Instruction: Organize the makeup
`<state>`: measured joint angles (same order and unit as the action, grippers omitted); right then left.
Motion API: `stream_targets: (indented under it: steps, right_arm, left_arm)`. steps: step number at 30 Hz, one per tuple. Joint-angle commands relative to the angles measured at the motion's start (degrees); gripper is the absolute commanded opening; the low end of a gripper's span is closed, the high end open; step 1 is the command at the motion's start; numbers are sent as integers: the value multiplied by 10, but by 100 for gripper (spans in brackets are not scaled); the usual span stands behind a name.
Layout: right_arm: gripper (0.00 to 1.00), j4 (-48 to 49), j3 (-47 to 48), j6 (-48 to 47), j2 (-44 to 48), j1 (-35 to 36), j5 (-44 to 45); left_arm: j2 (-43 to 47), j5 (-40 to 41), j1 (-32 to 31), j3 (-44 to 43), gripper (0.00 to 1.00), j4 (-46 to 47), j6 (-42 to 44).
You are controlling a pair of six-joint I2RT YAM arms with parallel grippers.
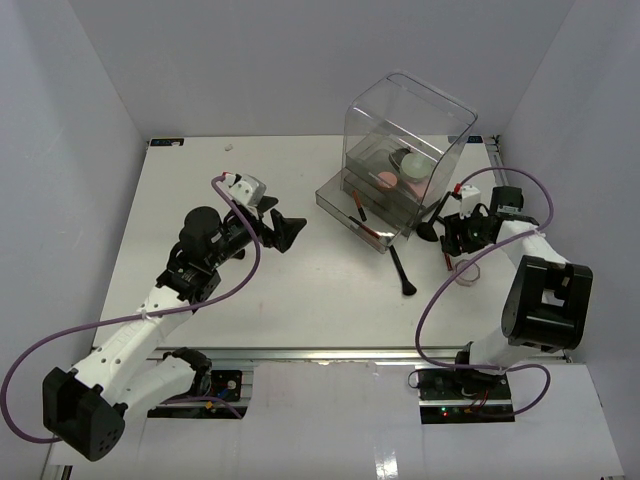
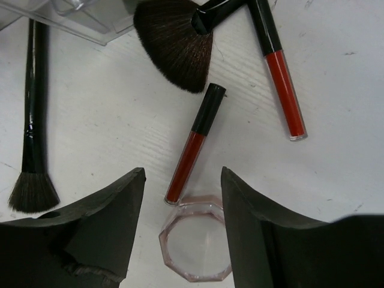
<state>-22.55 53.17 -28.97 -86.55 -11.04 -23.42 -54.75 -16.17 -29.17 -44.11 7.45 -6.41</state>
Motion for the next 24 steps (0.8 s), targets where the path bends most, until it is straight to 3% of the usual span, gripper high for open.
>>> stream_targets:
  steps: [1, 21, 24]
  right_arm:
    - [58, 6, 43, -5, -46, 18, 47]
    - [35, 27, 36, 5, -109, 41, 95]
    - [25, 25, 35, 6, -107, 40, 97]
  left_arm:
    - [12, -16, 0, 2, 98, -6, 14]
    - [2, -18, 0, 4, 98, -4, 8]
    - [3, -18, 0, 4, 98, -5, 9]
